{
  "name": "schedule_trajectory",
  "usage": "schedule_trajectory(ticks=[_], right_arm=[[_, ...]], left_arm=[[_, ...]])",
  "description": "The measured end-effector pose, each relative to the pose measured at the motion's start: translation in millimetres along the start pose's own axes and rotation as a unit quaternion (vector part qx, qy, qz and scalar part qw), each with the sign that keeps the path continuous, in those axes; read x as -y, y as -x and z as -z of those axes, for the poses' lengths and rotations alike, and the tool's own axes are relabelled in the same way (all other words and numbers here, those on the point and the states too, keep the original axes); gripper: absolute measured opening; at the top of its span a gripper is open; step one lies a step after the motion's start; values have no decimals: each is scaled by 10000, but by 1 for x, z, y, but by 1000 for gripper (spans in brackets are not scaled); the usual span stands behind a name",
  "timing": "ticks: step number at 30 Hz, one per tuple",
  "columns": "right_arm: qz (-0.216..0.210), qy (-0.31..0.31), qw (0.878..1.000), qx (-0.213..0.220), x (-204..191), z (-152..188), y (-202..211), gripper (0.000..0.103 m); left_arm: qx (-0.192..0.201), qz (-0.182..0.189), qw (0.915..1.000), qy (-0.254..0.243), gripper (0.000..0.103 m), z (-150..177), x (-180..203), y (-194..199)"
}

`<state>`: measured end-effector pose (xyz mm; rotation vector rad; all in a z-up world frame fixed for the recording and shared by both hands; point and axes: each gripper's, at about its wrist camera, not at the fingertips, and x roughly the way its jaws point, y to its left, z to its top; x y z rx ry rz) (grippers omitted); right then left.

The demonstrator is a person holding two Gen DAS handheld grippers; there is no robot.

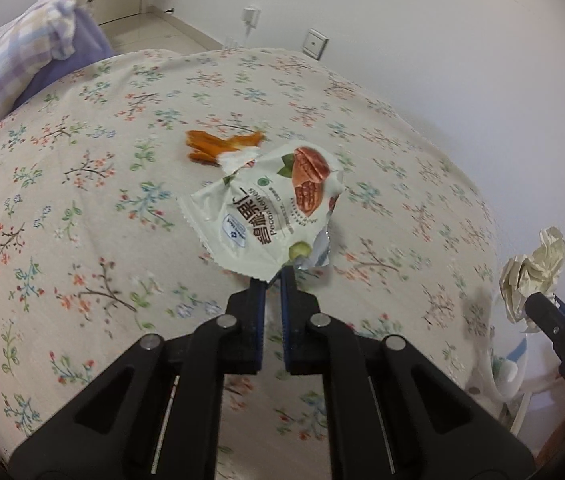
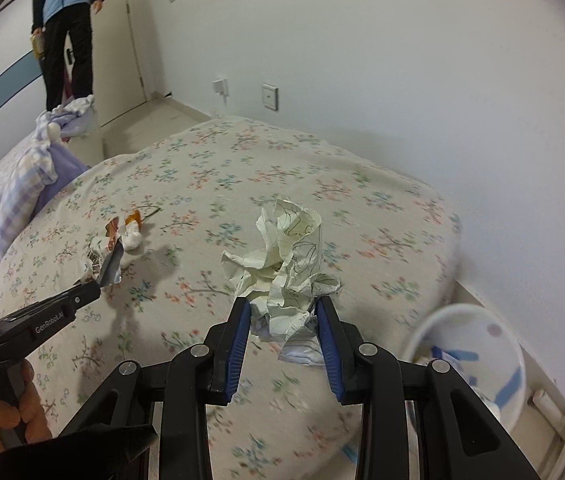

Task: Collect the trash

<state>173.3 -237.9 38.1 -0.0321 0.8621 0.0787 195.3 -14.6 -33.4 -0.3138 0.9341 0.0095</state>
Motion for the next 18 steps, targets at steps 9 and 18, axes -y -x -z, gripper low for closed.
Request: schedule_trajectory(ticks=[9, 18], right_arm=[[392, -530, 9978, 33, 59, 33, 35, 35], [710, -1236, 9898, -65, 124, 74, 46, 35]], left_arm=[[-240, 321, 9975, -574, 8, 28, 52, 3], [-575, 715, 9872, -1301, 8, 53, 114, -5]])
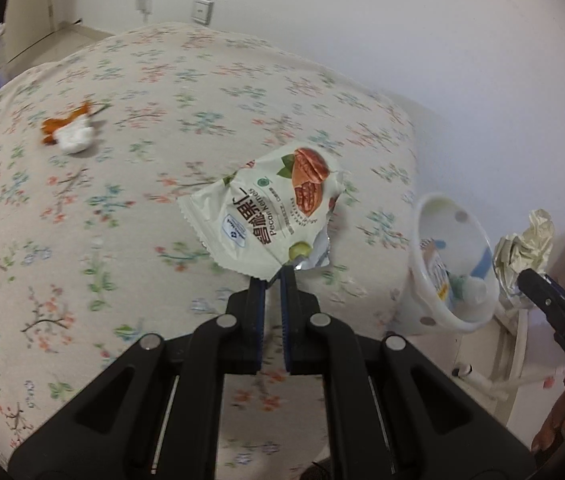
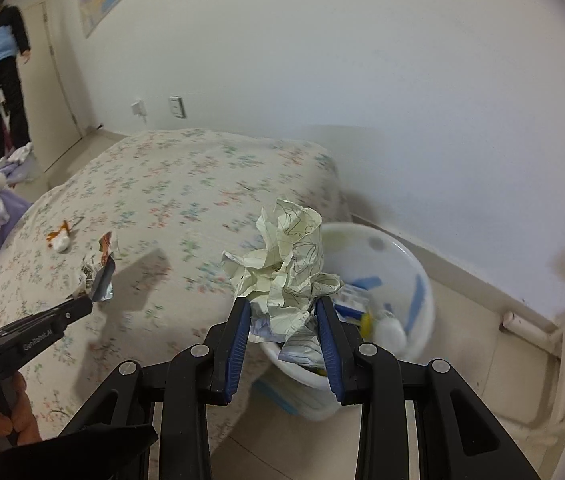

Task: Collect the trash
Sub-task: 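Carry the wrapper and crumpled tissue to the white bin and release both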

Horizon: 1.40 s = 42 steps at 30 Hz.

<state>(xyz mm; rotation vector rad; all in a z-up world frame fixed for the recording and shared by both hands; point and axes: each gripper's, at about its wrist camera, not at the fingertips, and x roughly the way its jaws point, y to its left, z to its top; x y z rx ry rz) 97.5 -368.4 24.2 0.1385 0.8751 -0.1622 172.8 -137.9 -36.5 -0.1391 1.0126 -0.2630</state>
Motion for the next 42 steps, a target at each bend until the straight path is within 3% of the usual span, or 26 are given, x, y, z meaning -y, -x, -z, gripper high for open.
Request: schedule_trajectory(ticks=[8, 12, 19, 21, 23, 25, 27, 29, 31, 33, 36, 38, 39, 42], right_arm=[[52, -786, 9967, -184, 65, 15, -12, 35], [17, -818, 9964, -230, 73, 15, -22, 35], [0, -787, 9967, -178, 76, 12, -24, 35], [15, -820, 9965, -176, 79, 12, -25, 35], [32, -848, 9962, -178, 81, 12, -25, 35], [35, -885, 9959, -178, 83, 13, -24, 35], [41, -892, 9958, -177, 83, 13, -24, 35], [36, -897, 9958, -176, 83, 12, -24, 35], [8, -905, 9957, -179, 81, 10, -25, 35], [-18, -903, 9958, -172, 78, 8, -26, 36], [-19, -950, 9954, -144, 74, 3, -26, 41], [-26, -1089, 9939, -178, 74, 0, -27, 76], [-19, -1168, 9930, -192, 75, -1, -27, 82], [-64, -1215, 9925, -136, 74, -2, -22, 84]], left_arm=[[-194, 522, 9950, -829, 8, 6, 61, -18], [-334, 869, 9867, -1334, 8, 6, 92, -30], [-380, 1078, 9731, -1999, 10, -2, 127, -52], [-515, 1040, 9681, -2219, 19, -4, 136, -63], [-572, 871, 9662, -2358, 42, -6, 140, -70], [-566, 1011, 9645, -2375, 52, -8, 138, -70], [-550, 1076, 9631, -2406, 57, -6, 136, -66], [-506, 1024, 9617, -2492, 70, -3, 135, -61], [-445, 938, 9623, -2512, 76, 1, 132, -54], [-462, 942, 9636, -2459, 78, 3, 128, -50], [-570, 869, 9662, -2359, 83, 7, 121, -48], [-593, 783, 9673, -2337, 86, 9, 116, -44], [-618, 724, 9679, -2326, 87, 10, 114, -41], [-746, 577, 9686, -2301, 89, 12, 105, -41]])
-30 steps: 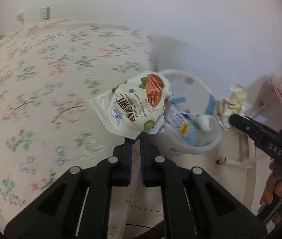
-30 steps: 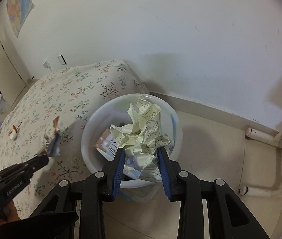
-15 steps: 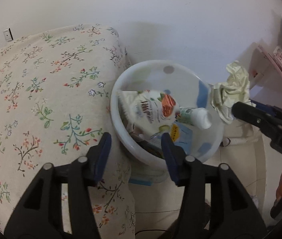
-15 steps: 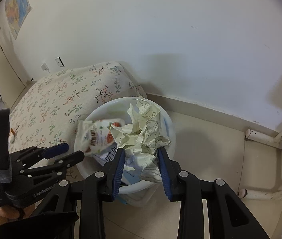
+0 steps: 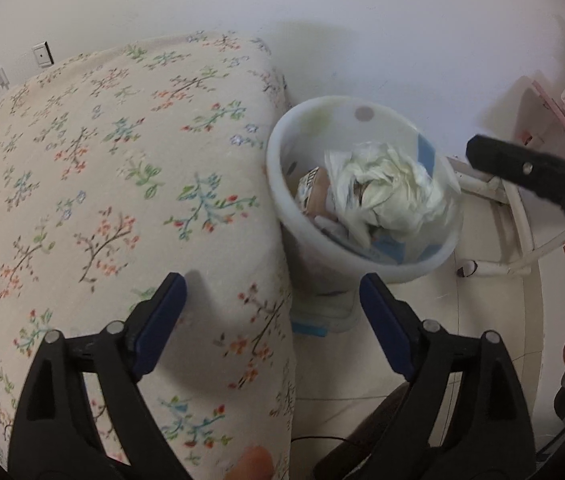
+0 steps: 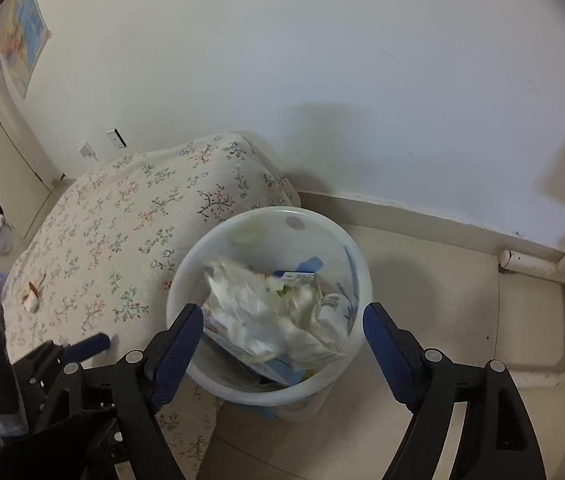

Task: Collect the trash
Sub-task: 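Carry the wrapper and crumpled tissue to the white bin and release both, then return both tools from the bin to the bed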

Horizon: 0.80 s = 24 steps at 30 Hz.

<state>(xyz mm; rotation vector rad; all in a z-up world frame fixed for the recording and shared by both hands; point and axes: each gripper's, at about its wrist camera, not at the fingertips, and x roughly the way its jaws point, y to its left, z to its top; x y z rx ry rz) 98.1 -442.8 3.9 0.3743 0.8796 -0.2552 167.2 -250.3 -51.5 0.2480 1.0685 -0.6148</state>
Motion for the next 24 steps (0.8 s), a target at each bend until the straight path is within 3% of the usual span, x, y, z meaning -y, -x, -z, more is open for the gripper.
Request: schedule_trajectory(ticks=[8, 14, 24], right_arm=[[131, 486, 9987, -49, -27, 10, 12, 84], [276, 946, 9951, -123, -57, 21, 18, 84], [93, 798, 9966, -167, -90, 17, 17, 84]], left_arm=[[69, -149, 9993, 350, 100, 18, -29, 29], [133, -361, 9974, 602, 102, 31, -60, 52], [164, -699, 9886, 1327, 102, 44, -131, 87]])
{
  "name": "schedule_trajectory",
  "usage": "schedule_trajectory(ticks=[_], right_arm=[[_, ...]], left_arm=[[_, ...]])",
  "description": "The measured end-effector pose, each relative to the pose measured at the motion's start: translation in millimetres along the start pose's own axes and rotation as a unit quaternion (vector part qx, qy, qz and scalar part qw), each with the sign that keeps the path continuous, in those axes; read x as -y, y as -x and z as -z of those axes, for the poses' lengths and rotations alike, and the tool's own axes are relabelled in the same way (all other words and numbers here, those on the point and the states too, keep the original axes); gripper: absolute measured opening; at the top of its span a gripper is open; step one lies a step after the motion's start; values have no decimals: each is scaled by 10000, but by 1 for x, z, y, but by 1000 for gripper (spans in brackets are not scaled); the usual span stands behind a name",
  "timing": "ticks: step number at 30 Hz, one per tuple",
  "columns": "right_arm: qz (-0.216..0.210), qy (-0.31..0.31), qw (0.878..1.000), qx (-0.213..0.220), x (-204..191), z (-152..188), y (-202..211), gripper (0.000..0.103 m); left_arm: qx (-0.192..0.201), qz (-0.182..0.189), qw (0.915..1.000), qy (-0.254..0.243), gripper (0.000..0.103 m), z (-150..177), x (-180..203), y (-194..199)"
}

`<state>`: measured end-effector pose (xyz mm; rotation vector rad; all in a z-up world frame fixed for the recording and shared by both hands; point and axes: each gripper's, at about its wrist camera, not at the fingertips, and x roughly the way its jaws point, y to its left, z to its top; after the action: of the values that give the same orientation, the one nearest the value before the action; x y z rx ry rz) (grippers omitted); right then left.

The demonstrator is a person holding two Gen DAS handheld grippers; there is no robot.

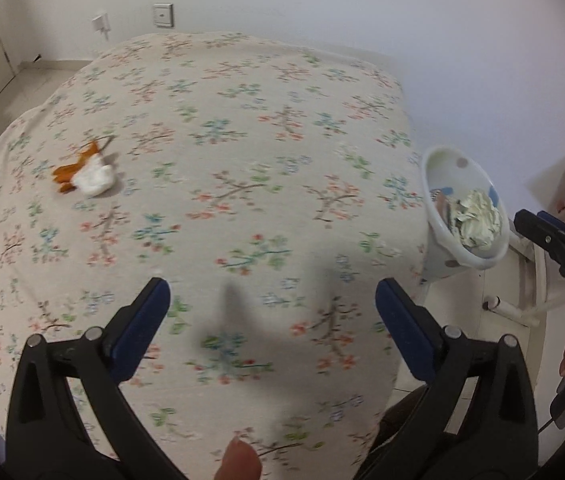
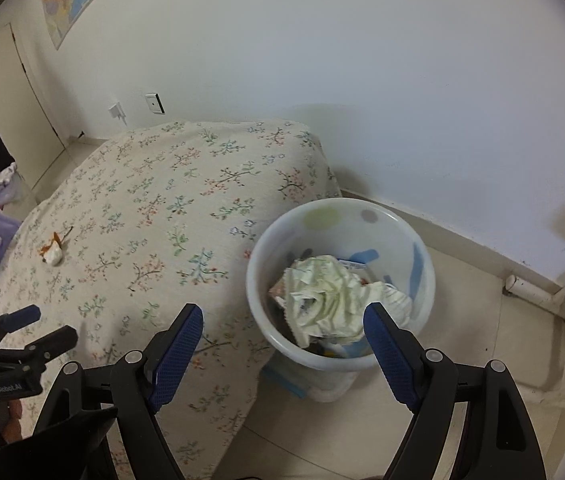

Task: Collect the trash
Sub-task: 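Return both tools from the bin to the bed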

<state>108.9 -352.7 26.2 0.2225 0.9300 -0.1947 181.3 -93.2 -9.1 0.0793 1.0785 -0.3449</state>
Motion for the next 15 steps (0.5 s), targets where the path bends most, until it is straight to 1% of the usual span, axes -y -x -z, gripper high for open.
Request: schedule_trajectory(ticks=[6, 11, 13, 15], right_arm=[[-22, 176, 9998, -3, -30, -8, -6, 84], [-63, 376, 9993, -42, -56, -13, -15, 84], [-96, 457, 9989, -51, -68, -17, -18, 84], [-140, 521, 9985, -55, -82, -21, -22, 84]], left_arm=[[-75, -158, 9994, 312, 102, -7, -43, 7], [21, -372, 9975, 606, 102, -11, -79, 13], [78, -449, 9955, 835, 102, -11, -97, 17], [111, -571, 9918, 1141, 102, -9, -118, 21]])
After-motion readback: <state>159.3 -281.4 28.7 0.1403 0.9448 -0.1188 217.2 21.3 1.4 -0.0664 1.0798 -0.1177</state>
